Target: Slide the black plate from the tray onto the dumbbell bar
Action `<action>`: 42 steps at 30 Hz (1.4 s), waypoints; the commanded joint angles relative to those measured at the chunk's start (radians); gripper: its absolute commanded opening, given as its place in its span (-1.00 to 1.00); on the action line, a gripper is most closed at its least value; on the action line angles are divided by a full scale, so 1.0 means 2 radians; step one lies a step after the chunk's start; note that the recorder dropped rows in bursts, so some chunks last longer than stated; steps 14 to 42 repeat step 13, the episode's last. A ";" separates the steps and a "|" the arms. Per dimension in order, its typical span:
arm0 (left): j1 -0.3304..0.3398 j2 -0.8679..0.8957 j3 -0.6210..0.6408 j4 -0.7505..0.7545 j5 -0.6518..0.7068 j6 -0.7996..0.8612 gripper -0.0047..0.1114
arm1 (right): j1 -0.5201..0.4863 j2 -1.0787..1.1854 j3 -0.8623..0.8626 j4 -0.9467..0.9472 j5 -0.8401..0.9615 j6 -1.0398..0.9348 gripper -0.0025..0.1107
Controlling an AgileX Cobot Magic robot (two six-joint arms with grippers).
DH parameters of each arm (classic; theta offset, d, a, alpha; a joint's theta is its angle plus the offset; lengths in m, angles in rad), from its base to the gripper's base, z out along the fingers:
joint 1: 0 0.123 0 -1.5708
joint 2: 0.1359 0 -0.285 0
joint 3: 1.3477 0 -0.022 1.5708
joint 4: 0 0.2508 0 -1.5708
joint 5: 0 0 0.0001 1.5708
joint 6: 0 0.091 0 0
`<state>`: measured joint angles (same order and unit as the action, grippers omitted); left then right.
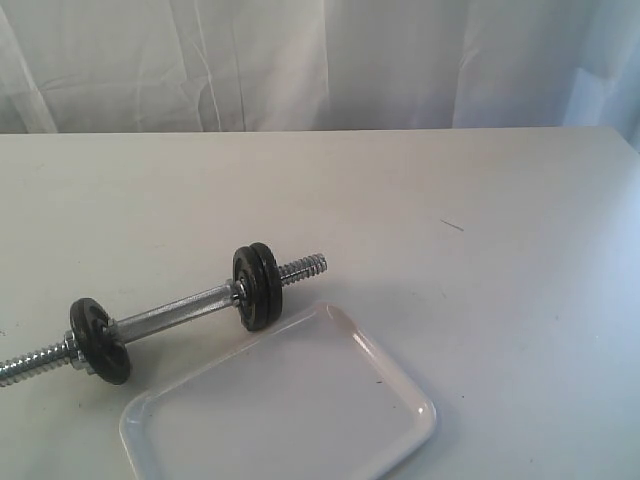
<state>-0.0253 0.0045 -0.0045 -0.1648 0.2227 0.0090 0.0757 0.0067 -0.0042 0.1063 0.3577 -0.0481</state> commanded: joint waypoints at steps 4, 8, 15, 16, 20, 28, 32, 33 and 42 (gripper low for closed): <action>0.001 -0.002 0.002 -0.001 -0.003 -0.005 -0.92 | -0.004 -0.003 0.002 -0.002 -0.003 -0.004 -0.96; 0.001 -0.002 0.002 -0.001 -0.003 -0.005 -0.92 | -0.004 -0.003 0.002 -0.002 -0.003 -0.004 -0.96; 0.001 -0.002 0.002 -0.001 -0.003 -0.005 -0.92 | -0.004 -0.003 0.002 -0.002 -0.003 -0.004 -0.96; 0.001 -0.002 0.002 -0.001 -0.003 -0.005 -0.92 | -0.004 -0.003 0.002 -0.002 -0.003 -0.004 -0.96; 0.001 -0.002 0.002 -0.001 -0.003 -0.005 -0.92 | -0.004 -0.003 0.002 -0.002 -0.003 -0.004 -0.96; 0.001 -0.002 0.002 -0.001 -0.003 -0.005 -0.92 | -0.004 -0.003 0.002 -0.002 -0.003 -0.004 -0.96; 0.001 -0.002 0.002 -0.001 -0.003 -0.005 -0.92 | -0.004 -0.003 0.002 -0.002 -0.003 -0.004 -0.96; 0.001 -0.002 0.002 -0.001 -0.003 -0.005 -0.92 | -0.004 -0.003 0.002 -0.002 -0.003 -0.004 -0.96; 0.001 -0.002 0.002 -0.001 -0.003 -0.005 -0.92 | -0.004 -0.003 0.002 -0.002 -0.003 -0.004 -0.96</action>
